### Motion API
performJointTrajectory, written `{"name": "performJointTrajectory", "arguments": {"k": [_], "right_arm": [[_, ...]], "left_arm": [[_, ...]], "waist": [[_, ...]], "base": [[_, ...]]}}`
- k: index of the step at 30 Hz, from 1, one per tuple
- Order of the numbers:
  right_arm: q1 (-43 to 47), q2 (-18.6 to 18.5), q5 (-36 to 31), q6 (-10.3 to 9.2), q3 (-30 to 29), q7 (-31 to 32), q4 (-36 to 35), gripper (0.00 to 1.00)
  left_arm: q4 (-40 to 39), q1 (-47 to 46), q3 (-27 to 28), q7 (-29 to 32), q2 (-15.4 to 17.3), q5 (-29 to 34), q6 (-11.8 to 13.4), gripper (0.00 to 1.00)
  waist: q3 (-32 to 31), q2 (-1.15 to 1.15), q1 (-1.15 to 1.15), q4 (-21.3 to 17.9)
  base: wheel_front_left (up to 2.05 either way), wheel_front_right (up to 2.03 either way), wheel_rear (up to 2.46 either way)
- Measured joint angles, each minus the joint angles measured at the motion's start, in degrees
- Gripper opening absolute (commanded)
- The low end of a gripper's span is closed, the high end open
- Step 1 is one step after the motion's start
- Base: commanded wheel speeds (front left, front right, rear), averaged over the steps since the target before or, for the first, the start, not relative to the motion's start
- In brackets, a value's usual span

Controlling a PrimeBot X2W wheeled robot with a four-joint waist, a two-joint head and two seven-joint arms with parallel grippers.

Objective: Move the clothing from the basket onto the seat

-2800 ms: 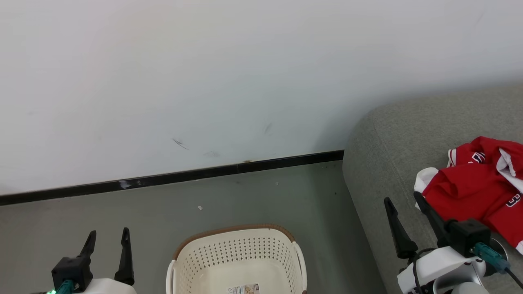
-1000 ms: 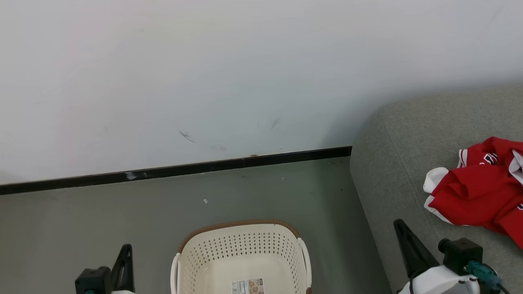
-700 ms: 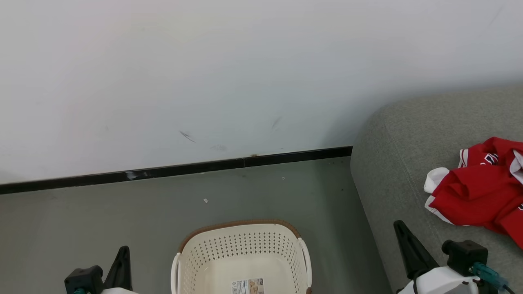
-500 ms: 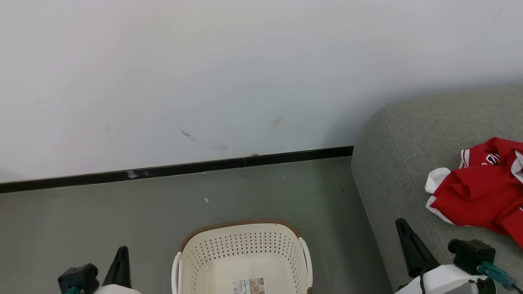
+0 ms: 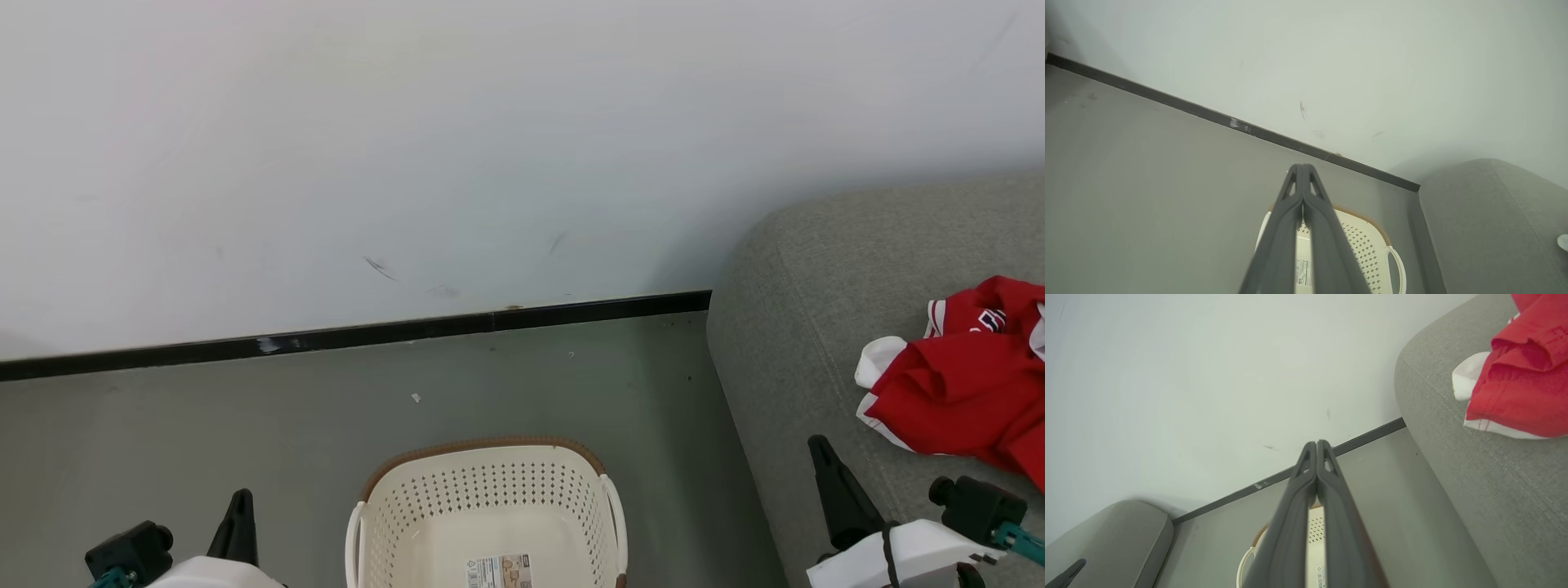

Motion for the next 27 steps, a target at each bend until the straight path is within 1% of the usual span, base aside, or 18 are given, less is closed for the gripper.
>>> {"name": "performJointTrajectory", "arguments": {"k": [7, 13, 16, 27], "right_arm": [[-0.04, -0.33, 6.35, 0.00, -0.36, 1.65, 0.05, 0.00], [-0.08, -0.65, 11.94, -0.01, -0.91, 2.83, 0.36, 0.00], [-0.13, -0.79, 14.59, -0.03, -1.14, 3.25, 0.68, 0.00], [-0.47, -1.33, 24.65, -0.04, -1.62, 5.16, 1.23, 0.00]], "left_arm": [[-0.40, 0.00, 1.71, 1.23, -1.08, -4.23, -1.55, 0.00], [-0.74, 0.00, 3.22, 2.68, -1.55, -7.91, -2.53, 0.00], [-0.85, -0.01, 3.89, 3.21, -1.78, -9.77, -3.52, 0.00], [-1.12, -0.04, 6.62, 5.47, -3.18, -16.39, -5.55, 0.00]], "waist": [[-0.11, 0.00, 0.11, 0.18], [-0.12, 0.00, 0.11, 0.33], [-0.09, 0.00, 0.07, 0.40], [0.21, 0.00, -0.20, 0.68]], "base": [[0.00, 0.00, 0.00], [0.00, 0.00, 0.00], [0.00, 0.00, 0.00], [0.00, 0.00, 0.00]]}}
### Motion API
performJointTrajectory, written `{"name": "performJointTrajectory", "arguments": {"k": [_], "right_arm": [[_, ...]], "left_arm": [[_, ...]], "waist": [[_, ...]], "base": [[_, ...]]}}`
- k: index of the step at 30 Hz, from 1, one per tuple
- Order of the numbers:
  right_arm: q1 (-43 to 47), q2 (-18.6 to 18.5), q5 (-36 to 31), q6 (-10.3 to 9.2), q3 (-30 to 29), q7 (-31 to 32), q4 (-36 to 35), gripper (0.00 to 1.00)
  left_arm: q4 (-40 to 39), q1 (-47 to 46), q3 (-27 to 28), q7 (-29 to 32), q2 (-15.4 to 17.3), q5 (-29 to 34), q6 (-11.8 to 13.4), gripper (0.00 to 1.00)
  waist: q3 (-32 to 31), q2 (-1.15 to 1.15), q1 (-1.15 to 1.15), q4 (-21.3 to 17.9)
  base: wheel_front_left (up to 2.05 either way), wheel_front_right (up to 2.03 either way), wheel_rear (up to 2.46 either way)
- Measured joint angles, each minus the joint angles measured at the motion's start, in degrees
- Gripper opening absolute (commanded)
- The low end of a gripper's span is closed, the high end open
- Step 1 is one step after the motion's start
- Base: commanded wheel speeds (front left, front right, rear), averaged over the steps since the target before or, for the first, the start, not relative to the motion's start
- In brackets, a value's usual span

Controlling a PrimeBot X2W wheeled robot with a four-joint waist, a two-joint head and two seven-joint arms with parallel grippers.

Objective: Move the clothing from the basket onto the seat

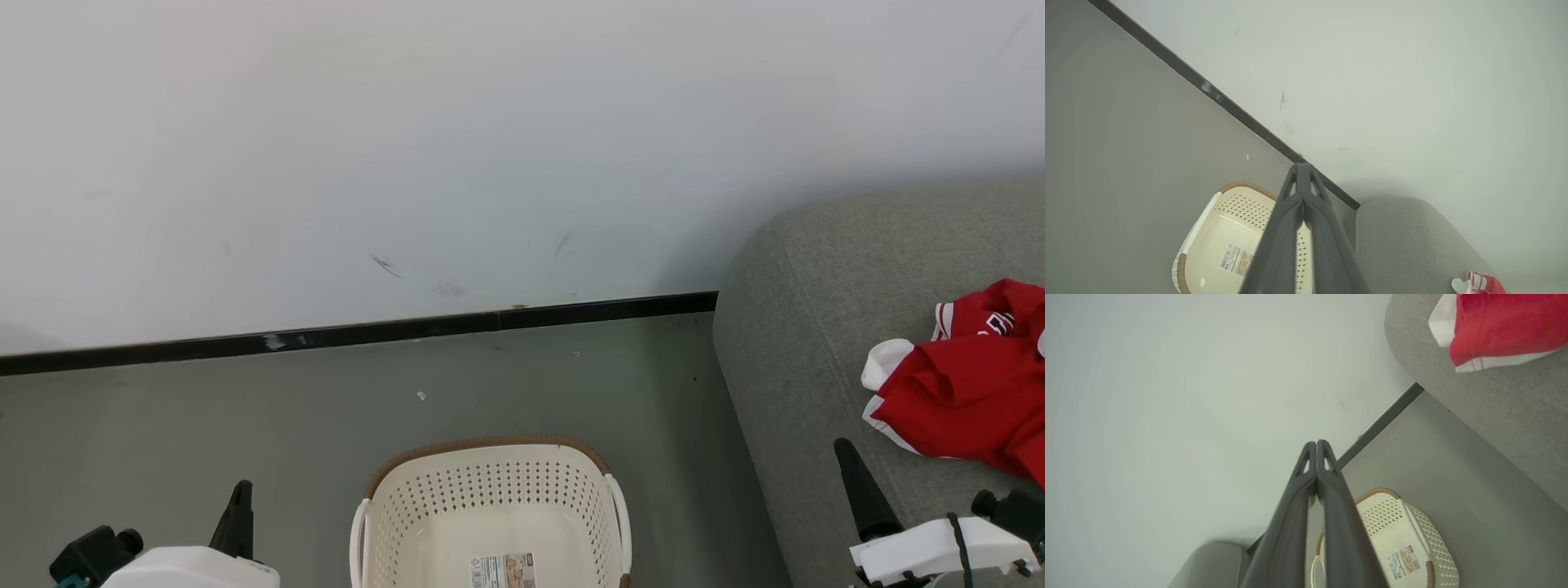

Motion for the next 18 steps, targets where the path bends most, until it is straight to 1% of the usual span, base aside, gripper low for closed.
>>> {"name": "performJointTrajectory", "arguments": {"k": [6, 8, 18], "right_arm": [[-1.13, -0.52, 5.35, 0.00, -0.19, 1.20, 0.14, 0.00], [-1.12, -0.54, 7.23, 0.00, -0.24, 1.29, 0.25, 0.00], [-2.07, -0.86, 16.15, -0.01, -0.58, 3.03, 0.65, 0.00]], "left_arm": [[-0.09, -0.07, 1.44, 1.12, -0.59, -3.69, -1.47, 0.00], [-0.11, -0.09, 2.00, 1.45, -0.80, -5.10, -1.59, 0.00], [-0.42, -0.23, 4.42, 3.30, -1.90, -11.01, -4.01, 0.00]], "waist": [[0.20, 0.00, -0.10, 0.14], [0.26, 0.00, -0.12, 0.19], [0.47, 0.00, -0.15, 0.43]], "base": [[0.00, 0.00, 0.00], [0.00, 0.00, 0.00], [0.00, 0.00, 0.00]]}}
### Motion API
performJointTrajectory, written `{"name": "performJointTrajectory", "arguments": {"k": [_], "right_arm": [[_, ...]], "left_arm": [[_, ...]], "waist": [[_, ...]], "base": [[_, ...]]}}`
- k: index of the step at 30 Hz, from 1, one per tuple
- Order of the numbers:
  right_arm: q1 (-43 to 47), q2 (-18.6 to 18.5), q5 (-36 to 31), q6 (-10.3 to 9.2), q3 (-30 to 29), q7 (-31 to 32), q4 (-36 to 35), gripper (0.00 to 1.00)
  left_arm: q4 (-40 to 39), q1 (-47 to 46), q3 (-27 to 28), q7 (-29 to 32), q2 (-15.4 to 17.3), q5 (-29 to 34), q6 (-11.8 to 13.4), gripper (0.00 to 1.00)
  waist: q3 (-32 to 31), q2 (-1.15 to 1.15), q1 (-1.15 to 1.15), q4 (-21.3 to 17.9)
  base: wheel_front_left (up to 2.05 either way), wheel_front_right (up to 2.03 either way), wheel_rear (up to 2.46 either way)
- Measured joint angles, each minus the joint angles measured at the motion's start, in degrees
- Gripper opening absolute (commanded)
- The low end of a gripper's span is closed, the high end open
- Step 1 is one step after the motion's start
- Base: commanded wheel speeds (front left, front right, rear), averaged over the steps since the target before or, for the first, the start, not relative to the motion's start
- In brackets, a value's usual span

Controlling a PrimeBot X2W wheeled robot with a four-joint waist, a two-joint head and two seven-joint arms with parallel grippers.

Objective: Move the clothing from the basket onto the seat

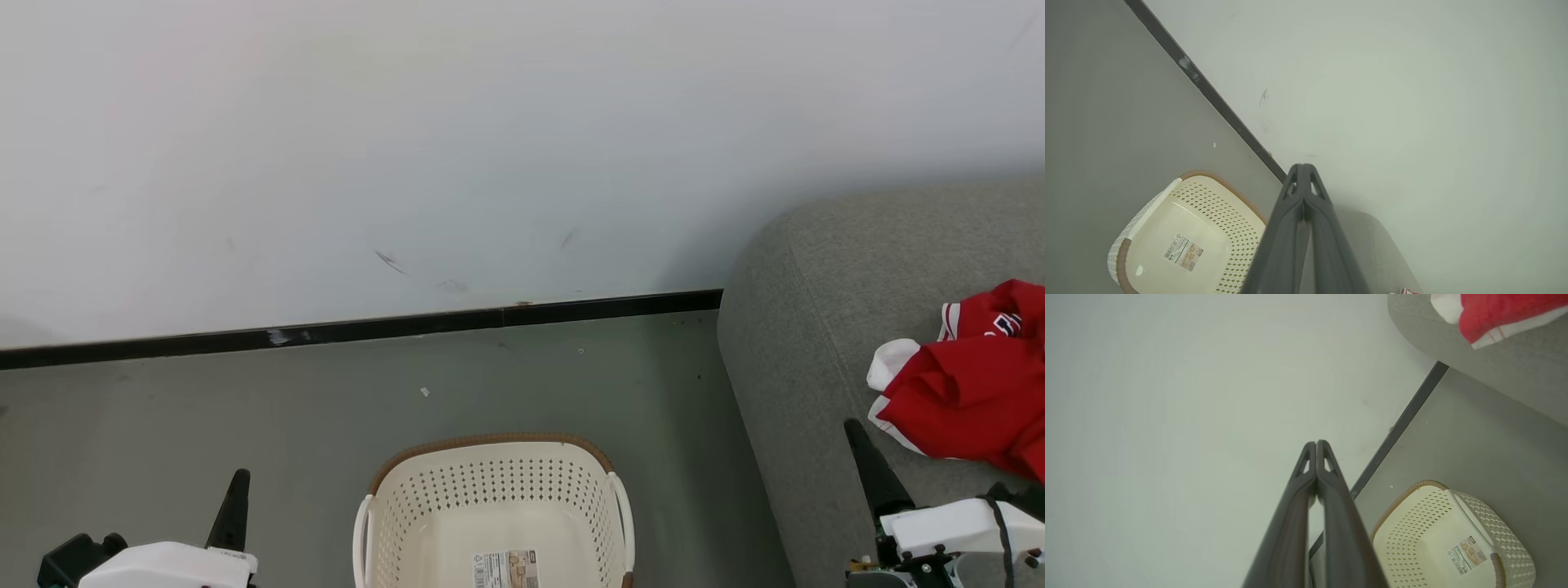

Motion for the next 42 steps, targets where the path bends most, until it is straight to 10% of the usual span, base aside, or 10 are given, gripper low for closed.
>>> {"name": "performJointTrajectory", "arguments": {"k": [27, 42], "right_arm": [[-1.83, -1.44, 24.31, 0.00, -1.29, 4.47, 1.11, 0.00], [-2.46, -1.52, 25.03, 0.00, -1.31, 4.55, 1.22, 0.00]], "left_arm": [[-0.73, -1.13, 6.62, 5.48, -3.26, -16.45, -6.06, 0.00], [-0.71, -1.13, 6.92, 5.49, -3.31, -16.71, -6.08, 0.00]], "waist": [[0.30, 0.00, -0.02, 0.65], [0.30, 0.00, -0.02, 0.65]], "base": [[0.00, 0.00, 0.00], [0.00, 0.00, 0.00]]}}
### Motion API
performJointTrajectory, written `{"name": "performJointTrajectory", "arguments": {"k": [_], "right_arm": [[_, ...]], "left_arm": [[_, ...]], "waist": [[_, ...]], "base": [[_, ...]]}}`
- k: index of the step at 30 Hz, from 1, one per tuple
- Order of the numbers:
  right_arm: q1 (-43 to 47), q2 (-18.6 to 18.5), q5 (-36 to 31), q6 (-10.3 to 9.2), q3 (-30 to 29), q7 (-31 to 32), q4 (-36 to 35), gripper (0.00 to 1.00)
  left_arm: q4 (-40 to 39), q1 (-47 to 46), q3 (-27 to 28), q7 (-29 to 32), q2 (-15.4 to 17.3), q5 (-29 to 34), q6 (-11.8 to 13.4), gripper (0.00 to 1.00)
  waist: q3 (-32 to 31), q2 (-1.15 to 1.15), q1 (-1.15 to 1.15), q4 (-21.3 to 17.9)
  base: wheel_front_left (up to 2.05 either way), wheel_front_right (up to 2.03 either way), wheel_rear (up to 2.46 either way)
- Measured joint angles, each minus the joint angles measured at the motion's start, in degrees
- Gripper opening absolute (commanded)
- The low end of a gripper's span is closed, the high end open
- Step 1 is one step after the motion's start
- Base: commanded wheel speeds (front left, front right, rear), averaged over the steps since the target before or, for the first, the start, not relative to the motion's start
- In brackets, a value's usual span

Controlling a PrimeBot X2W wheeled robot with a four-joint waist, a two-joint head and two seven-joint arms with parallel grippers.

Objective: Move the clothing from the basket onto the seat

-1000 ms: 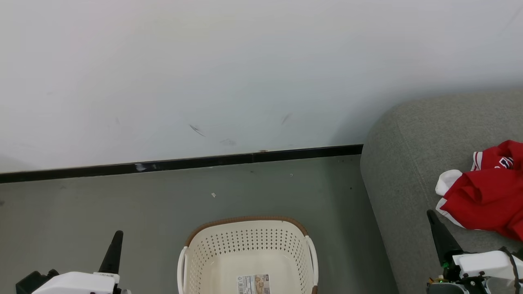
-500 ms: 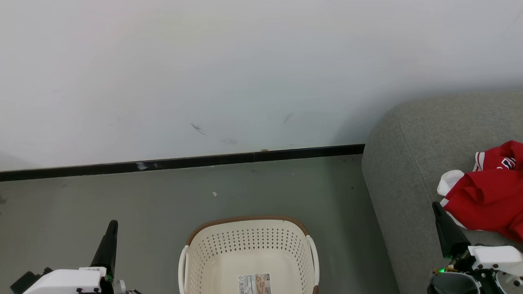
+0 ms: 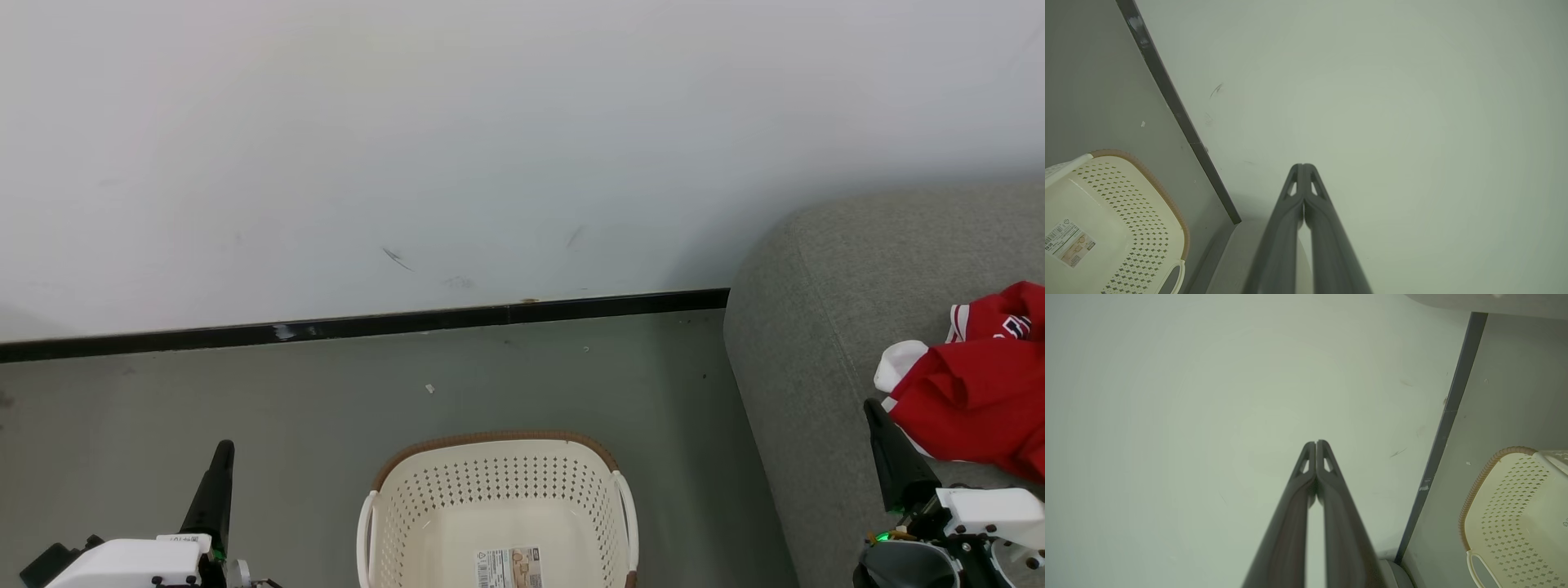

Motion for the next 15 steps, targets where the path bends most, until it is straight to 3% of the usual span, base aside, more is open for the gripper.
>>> {"name": "performJointTrajectory", "arguments": {"k": [15], "right_arm": [[0.00, 0.00, 0.00, 0.00, 0.00, 0.00, 0.04, 0.00]], "left_arm": [[0.13, -0.01, 0.00, 0.00, -0.01, 0.00, -0.42, 0.00]], "waist": [[0.00, 0.00, 0.00, 0.00]], "base": [[0.00, 0.00, 0.00]]}}
